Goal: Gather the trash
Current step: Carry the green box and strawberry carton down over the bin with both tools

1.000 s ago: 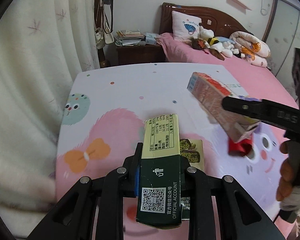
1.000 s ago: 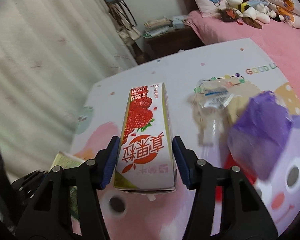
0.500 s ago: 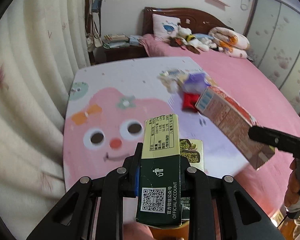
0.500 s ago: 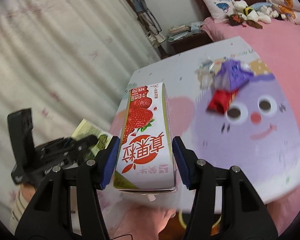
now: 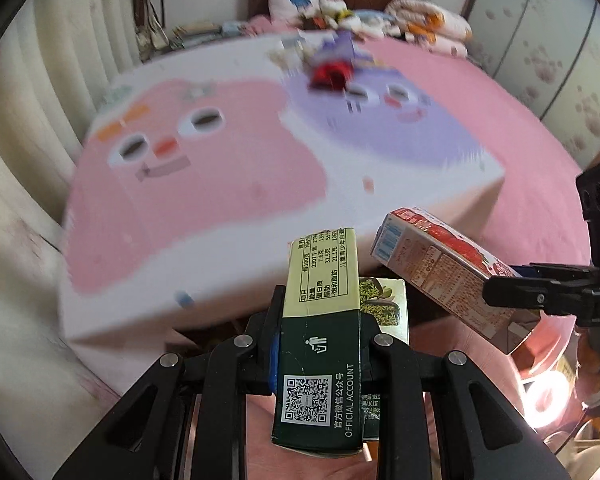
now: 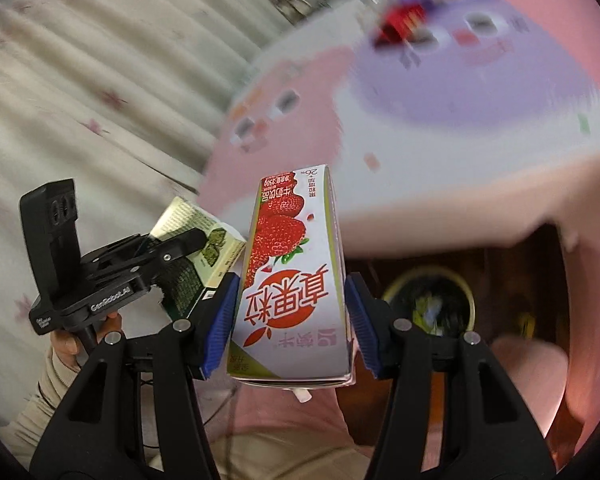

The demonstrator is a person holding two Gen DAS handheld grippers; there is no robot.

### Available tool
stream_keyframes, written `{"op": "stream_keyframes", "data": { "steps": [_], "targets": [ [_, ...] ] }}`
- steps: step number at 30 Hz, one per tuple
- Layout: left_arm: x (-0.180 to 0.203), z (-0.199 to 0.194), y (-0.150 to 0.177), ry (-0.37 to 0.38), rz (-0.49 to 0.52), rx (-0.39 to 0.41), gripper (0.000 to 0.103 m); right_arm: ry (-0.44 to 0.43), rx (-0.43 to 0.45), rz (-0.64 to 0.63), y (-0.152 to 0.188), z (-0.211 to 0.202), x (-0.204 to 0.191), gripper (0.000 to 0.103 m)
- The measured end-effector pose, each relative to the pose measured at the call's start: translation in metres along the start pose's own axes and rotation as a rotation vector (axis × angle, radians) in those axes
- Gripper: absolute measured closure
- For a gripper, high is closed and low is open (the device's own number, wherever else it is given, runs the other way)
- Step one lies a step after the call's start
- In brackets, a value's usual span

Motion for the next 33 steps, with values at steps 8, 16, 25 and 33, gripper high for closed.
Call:
{"op": "stream_keyframes", "data": {
  "steps": [8, 16, 25, 33],
  "targets": [
    [0.021, 0.104, 0.092, 0.021, -0.005, -0.119, 0.08, 0.101, -0.106, 0.178, 0.075, 0.054, 0.101, 0.052],
    [0.026, 0.187, 0.151, -0.031, -0.046, -0.202, 0.08, 0.212, -0.099, 0.224, 0.113, 0.124, 0.172, 0.052],
    [0.027, 0.238, 0.197, -0.066, -0.136, -0.252, 0.08, 0.299, -0.092, 0.204, 0.124, 0.171, 0.213, 0.051],
    [0.023, 0.277, 0.193, -0.071, -0.154, -0.294, 0.08, 0.315, -0.11, 0.23, 0.117, 0.196, 0.225, 0.051]
  ]
}}
Point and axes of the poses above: each gripper's, at about its wrist camera, not at the fingertips, and z roughly the way its jaws point, x to its right, y to its underside, the point moved 2 cm from there along z, roughly the way its jaws point, and after that the axes turned 13 degrees about x, right-handed, at the moved point
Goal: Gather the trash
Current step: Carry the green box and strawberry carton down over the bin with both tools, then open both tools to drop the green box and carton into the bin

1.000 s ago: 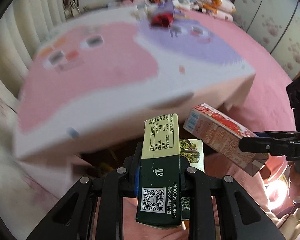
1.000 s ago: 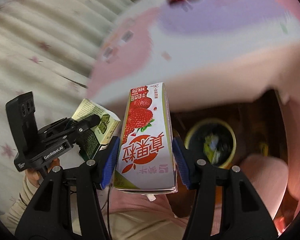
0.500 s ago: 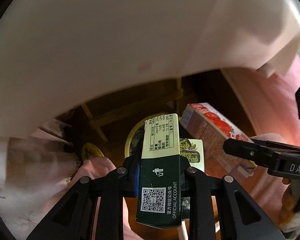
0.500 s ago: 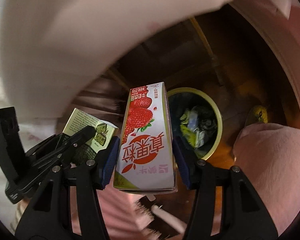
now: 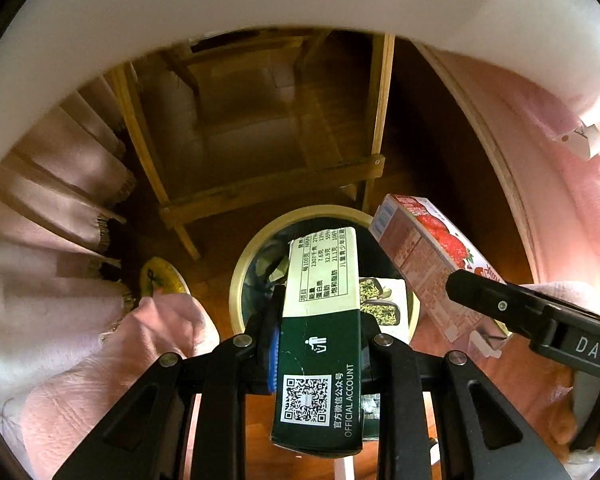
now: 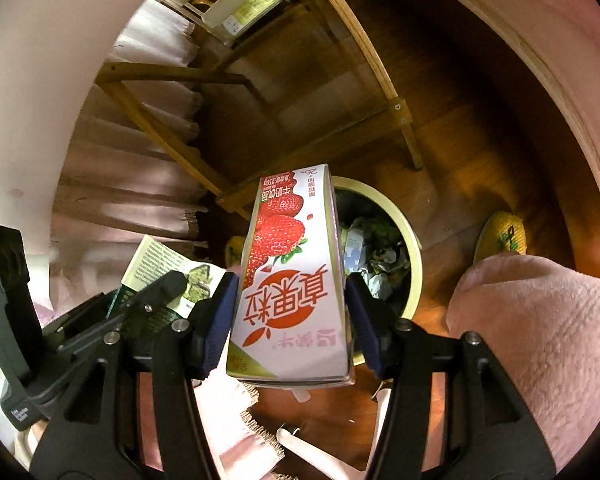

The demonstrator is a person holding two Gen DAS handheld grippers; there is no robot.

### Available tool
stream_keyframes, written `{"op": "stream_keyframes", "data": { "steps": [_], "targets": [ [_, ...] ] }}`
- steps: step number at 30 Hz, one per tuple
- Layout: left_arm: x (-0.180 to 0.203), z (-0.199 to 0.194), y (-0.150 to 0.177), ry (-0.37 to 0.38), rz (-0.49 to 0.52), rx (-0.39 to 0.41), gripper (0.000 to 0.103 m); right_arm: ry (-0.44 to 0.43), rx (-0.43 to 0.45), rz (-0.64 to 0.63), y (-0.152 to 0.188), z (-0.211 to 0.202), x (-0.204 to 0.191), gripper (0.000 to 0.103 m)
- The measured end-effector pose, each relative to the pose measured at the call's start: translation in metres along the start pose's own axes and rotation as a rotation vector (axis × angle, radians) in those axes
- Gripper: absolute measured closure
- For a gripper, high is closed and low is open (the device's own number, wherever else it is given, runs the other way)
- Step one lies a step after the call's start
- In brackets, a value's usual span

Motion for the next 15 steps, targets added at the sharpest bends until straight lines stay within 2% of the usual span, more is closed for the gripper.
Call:
{"op": "stream_keyframes", "data": {
  "steps": [6, 8, 11, 13, 15],
  "targets": [
    [-0.003, 0.005, -0.007, -0.001, -0.008, 0.008, 0.08, -0.009, -0.017, 0.009, -0.001, 0.012, 0.003, 0.05],
    [-0.005, 0.007, -0.007, -0.008, -0.011, -0.003, 0.077, -0.011, -0.022, 0.015, 0.0, 0.015, 0.003, 0.049],
    [-0.01, 0.014, -0.007, -0.016, -0.028, -0.015, 0.053, -0.012, -0.011, 0.018, 0.0, 0.017, 0.006, 0.042],
    [-0.013, 0.015, -0.008, -0.016, -0.038, -0.015, 0.028, -0.008, -0.003, 0.017, 0.0, 0.016, 0.006, 0.041],
    [-0.016, 0.015, -0.009, -0.019, -0.048, -0.01, 0.022, -0.001, 0.003, 0.011, 0.001, 0.017, 0.006, 0.041]
  ]
}}
Point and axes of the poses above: each gripper's, at about its wrist camera, not at the fingertips, and z roughly the way its jaws point, x to its right, y to its underside, the point moved 2 cm from there along z, roughly the way its jaws point, and after that the axes turned 13 degrees about x, right-handed, at the moved point
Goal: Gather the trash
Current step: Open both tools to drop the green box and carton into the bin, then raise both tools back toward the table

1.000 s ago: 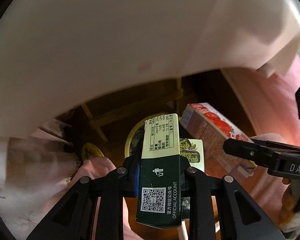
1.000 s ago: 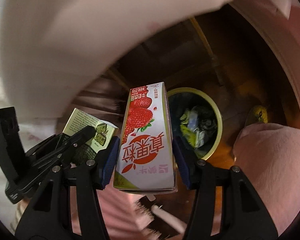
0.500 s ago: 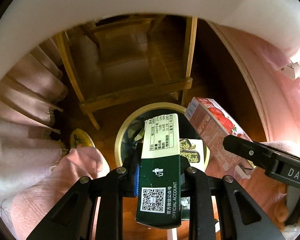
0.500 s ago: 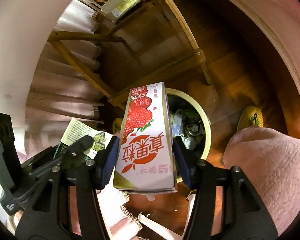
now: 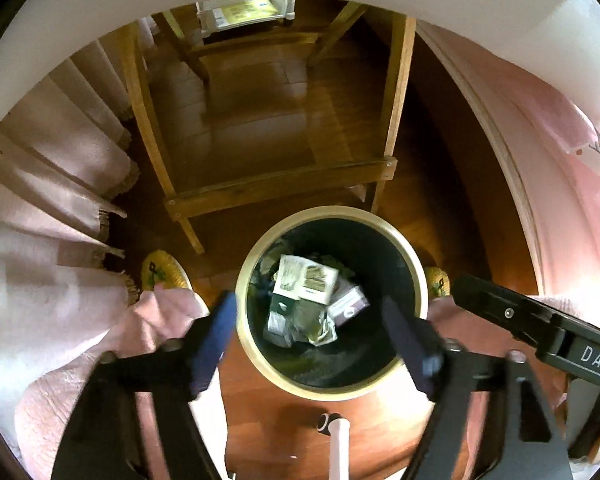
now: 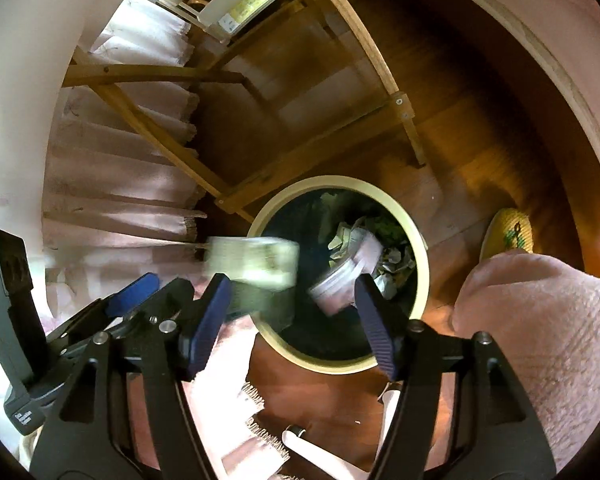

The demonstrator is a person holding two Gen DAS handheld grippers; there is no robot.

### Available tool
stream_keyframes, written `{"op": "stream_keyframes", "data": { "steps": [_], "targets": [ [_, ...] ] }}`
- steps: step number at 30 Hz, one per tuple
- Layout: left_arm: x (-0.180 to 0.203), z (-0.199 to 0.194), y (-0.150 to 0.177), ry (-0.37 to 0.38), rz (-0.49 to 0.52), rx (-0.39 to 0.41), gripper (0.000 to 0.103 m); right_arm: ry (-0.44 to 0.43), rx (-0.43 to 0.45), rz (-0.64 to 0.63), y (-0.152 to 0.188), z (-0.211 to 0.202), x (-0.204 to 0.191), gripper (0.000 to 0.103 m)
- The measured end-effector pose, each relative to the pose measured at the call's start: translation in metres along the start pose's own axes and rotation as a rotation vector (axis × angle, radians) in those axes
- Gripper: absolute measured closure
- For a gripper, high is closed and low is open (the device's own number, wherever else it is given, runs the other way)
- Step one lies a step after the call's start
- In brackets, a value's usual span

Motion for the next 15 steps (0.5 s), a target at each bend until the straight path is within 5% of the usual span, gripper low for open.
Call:
{"op": "stream_keyframes", "data": {
  "steps": [15],
  "targets": [
    [-0.009, -0.023, -0.004, -0.008, -0.028, 0.072, 0.022, 0.026, 0.053, -0.098, 0.002, -0.008, -0.014, 0.041]
  ]
}}
Point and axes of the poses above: each gripper's, at about its wrist camera, not at the fingertips, and z roughly the way its jaws point, x to its right, y to its underside, the point moved 2 cm from there along z, roughly the way its jaws point, and after that the axes turned 13 degrees about x, right-handed, at the moved point
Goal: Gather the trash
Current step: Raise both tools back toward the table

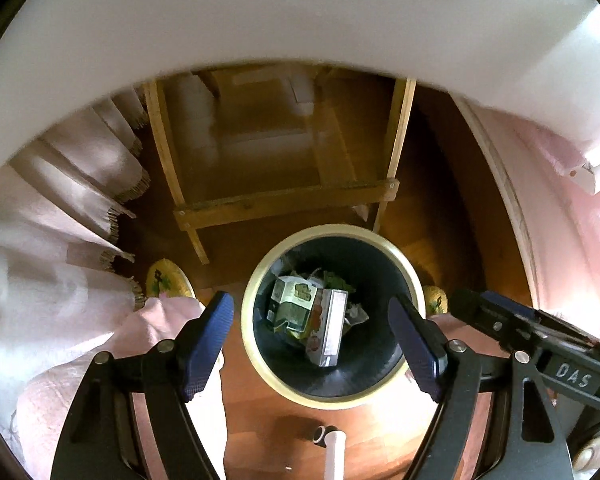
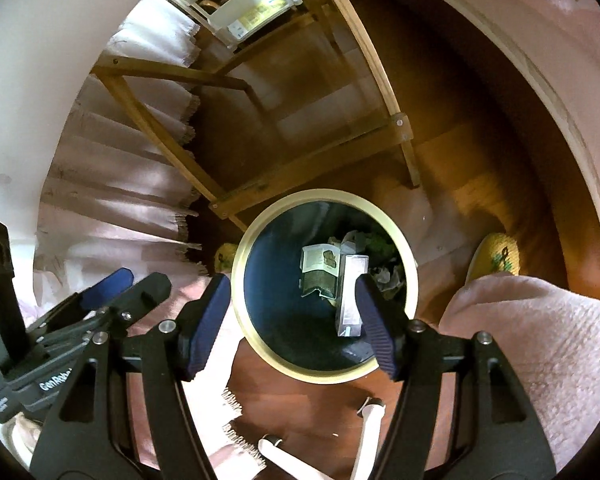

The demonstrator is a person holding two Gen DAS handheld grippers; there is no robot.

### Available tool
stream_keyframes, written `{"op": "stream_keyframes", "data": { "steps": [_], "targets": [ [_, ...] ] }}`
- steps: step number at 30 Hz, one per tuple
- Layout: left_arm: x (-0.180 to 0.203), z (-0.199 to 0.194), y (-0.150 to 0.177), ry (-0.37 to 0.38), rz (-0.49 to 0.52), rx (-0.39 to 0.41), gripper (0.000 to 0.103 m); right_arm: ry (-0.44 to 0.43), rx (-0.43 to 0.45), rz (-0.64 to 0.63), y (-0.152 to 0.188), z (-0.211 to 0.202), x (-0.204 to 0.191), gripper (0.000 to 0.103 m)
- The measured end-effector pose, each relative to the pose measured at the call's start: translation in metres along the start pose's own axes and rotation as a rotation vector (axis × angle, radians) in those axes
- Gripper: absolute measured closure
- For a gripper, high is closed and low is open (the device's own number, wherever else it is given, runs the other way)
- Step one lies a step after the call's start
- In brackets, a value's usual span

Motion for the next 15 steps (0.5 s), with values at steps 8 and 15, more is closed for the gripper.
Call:
{"op": "stream_keyframes", "data": {
  "steps": [8, 15],
  "targets": [
    [0.014, -0.054, -0.015, -0.007, 0.125, 0.066, 0.022, 0.005, 0.05, -0.071, -0.004, -0.029, -0.015, 0.041],
    [0.033, -0.133, -0.034, 0.046, 0.196, 0.138, 0.022, 0.001, 0.128, -0.197, -0.018, -0.09, -0.038, 0.041]
  ]
}}
Point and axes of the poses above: each gripper's, at about its wrist camera, not at the fingertips, and z roughly the way its jaws point, x to its right, y to its underside, the point moved 2 cm from there along z, roughly the way its jaws point, and after that the axes turned 13 degrees about x, right-handed, at the moved point
